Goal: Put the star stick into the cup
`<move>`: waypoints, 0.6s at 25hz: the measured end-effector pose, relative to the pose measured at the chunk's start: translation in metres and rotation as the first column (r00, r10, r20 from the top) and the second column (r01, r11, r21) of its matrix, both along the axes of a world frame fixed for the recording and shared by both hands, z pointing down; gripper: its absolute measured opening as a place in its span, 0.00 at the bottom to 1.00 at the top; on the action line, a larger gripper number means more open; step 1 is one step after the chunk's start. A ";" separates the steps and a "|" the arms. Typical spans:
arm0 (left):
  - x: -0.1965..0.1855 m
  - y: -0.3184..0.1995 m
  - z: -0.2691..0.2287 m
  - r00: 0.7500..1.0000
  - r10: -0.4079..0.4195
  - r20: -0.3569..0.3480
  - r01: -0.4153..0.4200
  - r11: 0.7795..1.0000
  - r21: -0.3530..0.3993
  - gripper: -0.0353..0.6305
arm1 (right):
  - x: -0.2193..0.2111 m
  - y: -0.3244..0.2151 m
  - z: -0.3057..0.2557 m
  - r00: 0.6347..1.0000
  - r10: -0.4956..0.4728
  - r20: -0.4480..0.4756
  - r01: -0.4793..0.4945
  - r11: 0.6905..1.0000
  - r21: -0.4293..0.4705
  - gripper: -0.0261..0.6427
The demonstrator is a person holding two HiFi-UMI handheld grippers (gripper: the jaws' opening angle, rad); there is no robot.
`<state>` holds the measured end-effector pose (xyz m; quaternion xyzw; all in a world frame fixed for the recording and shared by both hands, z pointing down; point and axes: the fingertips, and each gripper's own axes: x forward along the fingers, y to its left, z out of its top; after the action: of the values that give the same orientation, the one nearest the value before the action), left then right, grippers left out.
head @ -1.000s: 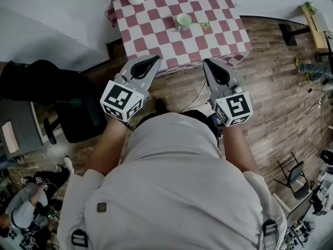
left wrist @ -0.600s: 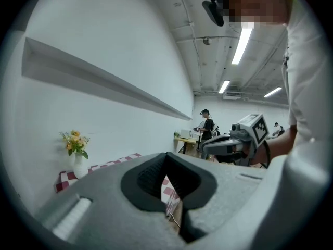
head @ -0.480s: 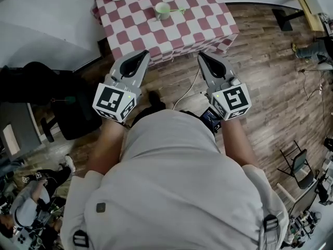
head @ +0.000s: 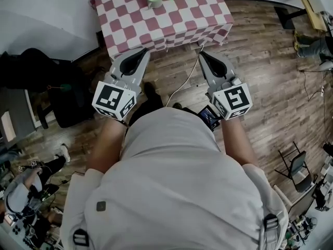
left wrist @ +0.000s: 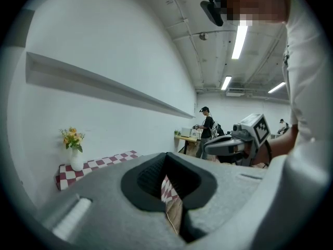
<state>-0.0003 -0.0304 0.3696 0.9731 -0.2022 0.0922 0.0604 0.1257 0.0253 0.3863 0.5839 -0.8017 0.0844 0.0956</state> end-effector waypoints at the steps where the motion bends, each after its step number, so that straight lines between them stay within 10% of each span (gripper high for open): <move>1: 0.001 0.007 0.000 1.000 -0.006 0.001 0.006 1.000 0.000 0.06 | 0.001 0.006 0.000 1.000 -0.007 0.002 0.007 1.000 0.001 0.05; 15: 0.003 0.109 0.000 0.997 -0.083 -0.003 0.083 0.997 0.006 0.06 | 0.004 0.096 -0.002 0.996 -0.093 0.011 0.092 0.995 0.028 0.05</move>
<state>0.0030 0.0785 0.3693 0.9641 -0.2427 0.0877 0.0617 0.1294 0.1212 0.3842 0.5469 -0.8296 0.0726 0.0866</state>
